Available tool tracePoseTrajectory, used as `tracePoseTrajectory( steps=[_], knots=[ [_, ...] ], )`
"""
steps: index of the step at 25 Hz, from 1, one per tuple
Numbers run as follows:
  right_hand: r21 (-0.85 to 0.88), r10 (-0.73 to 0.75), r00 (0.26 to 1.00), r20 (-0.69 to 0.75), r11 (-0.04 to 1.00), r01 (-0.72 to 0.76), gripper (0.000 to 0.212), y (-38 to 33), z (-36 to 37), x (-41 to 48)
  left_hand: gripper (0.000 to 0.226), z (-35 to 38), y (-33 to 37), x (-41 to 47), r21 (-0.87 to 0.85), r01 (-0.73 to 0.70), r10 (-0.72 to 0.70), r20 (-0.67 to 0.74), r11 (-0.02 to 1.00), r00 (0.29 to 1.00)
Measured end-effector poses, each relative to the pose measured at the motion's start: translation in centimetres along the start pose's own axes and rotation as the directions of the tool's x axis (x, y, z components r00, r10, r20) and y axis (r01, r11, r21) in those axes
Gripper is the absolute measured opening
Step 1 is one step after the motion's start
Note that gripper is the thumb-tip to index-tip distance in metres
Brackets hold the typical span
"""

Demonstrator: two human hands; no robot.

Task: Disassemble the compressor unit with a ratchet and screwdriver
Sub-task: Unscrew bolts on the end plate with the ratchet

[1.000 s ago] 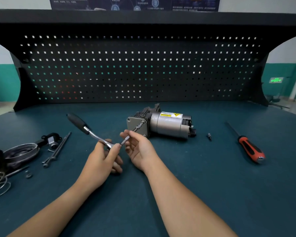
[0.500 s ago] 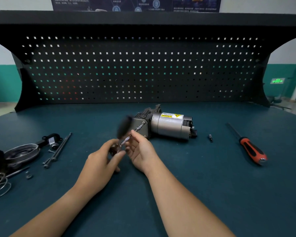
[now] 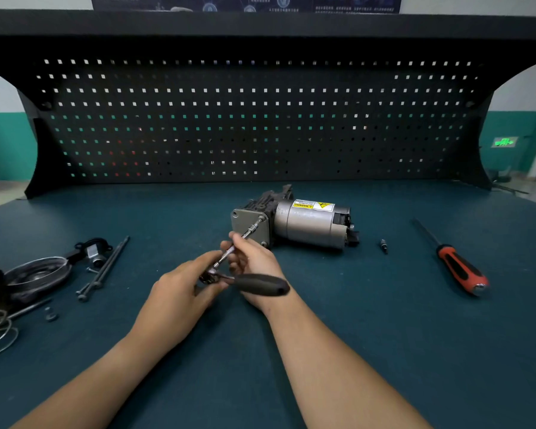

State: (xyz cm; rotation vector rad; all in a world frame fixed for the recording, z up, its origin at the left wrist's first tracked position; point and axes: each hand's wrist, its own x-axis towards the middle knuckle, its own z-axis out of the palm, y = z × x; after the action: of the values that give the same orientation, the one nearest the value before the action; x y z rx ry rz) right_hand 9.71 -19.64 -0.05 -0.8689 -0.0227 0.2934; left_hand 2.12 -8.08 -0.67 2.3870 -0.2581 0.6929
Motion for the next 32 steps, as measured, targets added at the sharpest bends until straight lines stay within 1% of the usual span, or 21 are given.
tracePoseTrajectory(
  steps=[3,6,8,10,11,12,13,14,15,16,17,19,20,21,22,24,26,27,28,30,32],
  knots=[
    [0.027,0.065,0.998,-0.002,0.998,-0.065,0.015,-0.3,-0.1,0.0,0.024,0.5,0.4,0.3,-0.217,0.177,-0.176,0.024,0.960,0.984],
    [0.074,0.089,0.996,0.008,0.993,-0.090,0.013,-0.6,-0.1,-0.3,0.021,1.2,0.7,0.7,-0.498,0.368,-0.351,0.133,0.785,0.927],
    [0.039,0.059,0.998,-0.006,0.998,-0.059,0.015,-0.5,-0.1,-0.3,0.024,1.1,1.0,0.7,-0.531,0.415,-0.398,0.153,0.738,0.904],
    [-0.002,0.031,1.000,-0.005,1.000,-0.031,0.016,-0.3,-0.1,-0.2,0.036,0.4,0.8,0.3,-0.359,0.296,-0.282,0.092,0.885,0.955],
    [-0.002,0.018,1.000,0.002,1.000,-0.018,0.016,-0.2,0.0,-0.2,0.043,0.1,0.5,0.1,-0.145,0.171,-0.162,0.071,0.975,0.984],
    [-0.002,0.010,1.000,0.008,1.000,-0.010,0.016,-0.2,0.0,-0.2,0.048,-0.1,0.3,0.1,0.074,0.051,-0.057,0.075,0.996,0.996],
    [-0.003,0.006,1.000,0.010,1.000,-0.006,0.017,-0.2,0.1,-0.2,0.050,-0.3,0.3,0.1,0.210,-0.018,0.002,0.076,0.978,0.997],
    [0.002,0.008,1.000,0.008,1.000,-0.008,0.017,-0.3,0.1,-0.3,0.049,-0.4,0.2,0.2,0.245,-0.033,0.017,0.069,0.969,0.998],
    [0.014,0.016,1.000,0.004,1.000,-0.016,0.016,-0.3,0.1,-0.3,0.043,-0.3,0.3,0.3,0.169,-0.006,-0.003,0.055,0.986,0.998],
    [0.024,0.028,1.000,0.004,0.999,-0.028,0.014,-0.4,0.0,-0.4,0.033,0.0,0.5,0.3,-0.007,0.077,-0.076,0.037,0.997,0.996],
    [0.037,0.044,0.999,0.007,0.998,-0.044,0.013,-0.4,0.0,-0.4,0.022,0.3,0.7,0.5,-0.190,0.191,-0.187,0.041,0.963,0.982],
    [0.064,0.067,0.998,0.012,0.996,-0.068,0.012,-0.6,-0.1,-0.5,0.015,0.9,0.6,1.2,-0.459,0.399,-0.395,0.110,0.794,0.912],
    [0.065,0.065,0.998,0.006,0.996,-0.065,0.012,-0.6,-0.2,-0.5,0.020,1.0,0.5,1.3,-0.494,0.459,-0.449,0.149,0.738,0.881],
    [0.054,0.056,0.998,-0.004,0.997,-0.055,0.013,-0.6,-0.2,-0.5,0.022,0.9,0.5,1.2,-0.470,0.469,-0.450,0.160,0.748,0.879],
    [0.038,0.044,0.999,-0.014,0.998,-0.043,0.014,-0.5,-0.1,-0.4,0.022,0.7,0.5,0.9,-0.394,0.417,-0.399,0.132,0.819,0.907],
    [0.015,0.023,1.000,-0.022,1.000,-0.022,0.014,-0.4,0.1,-0.4,0.031,0.1,0.1,0.4,-0.054,0.184,-0.180,0.070,0.982,0.981],
    [0.011,0.007,1.000,-0.028,1.000,-0.007,0.015,-0.2,0.2,-0.4,0.041,-0.5,0.1,0.4,0.235,0.003,-0.016,0.053,0.972,0.998],
    [0.006,0.005,0.999,-0.031,1.000,-0.005,0.015,-0.2,0.2,-0.4,0.040,-0.5,0.4,0.4,0.264,0.004,-0.014,0.037,0.965,0.999],
    [-0.001,0.009,0.999,-0.033,1.000,-0.009,0.014,-0.3,0.1,-0.4,0.036,-0.4,0.6,0.5,0.207,0.042,-0.047,0.017,0.977,0.999],
    [0.006,0.036,0.999,-0.027,0.999,-0.035,0.013,-0.3,0.0,-0.5,0.025,0.2,1.0,0.7,-0.110,0.212,-0.213,0.007,0.971,0.977],
    [0.031,0.058,0.998,-0.016,0.998,-0.058,0.014,-0.4,0.0,-0.4,0.032,0.4,1.0,1.2,-0.393,0.415,-0.417,0.084,0.820,0.905]
  ],
)
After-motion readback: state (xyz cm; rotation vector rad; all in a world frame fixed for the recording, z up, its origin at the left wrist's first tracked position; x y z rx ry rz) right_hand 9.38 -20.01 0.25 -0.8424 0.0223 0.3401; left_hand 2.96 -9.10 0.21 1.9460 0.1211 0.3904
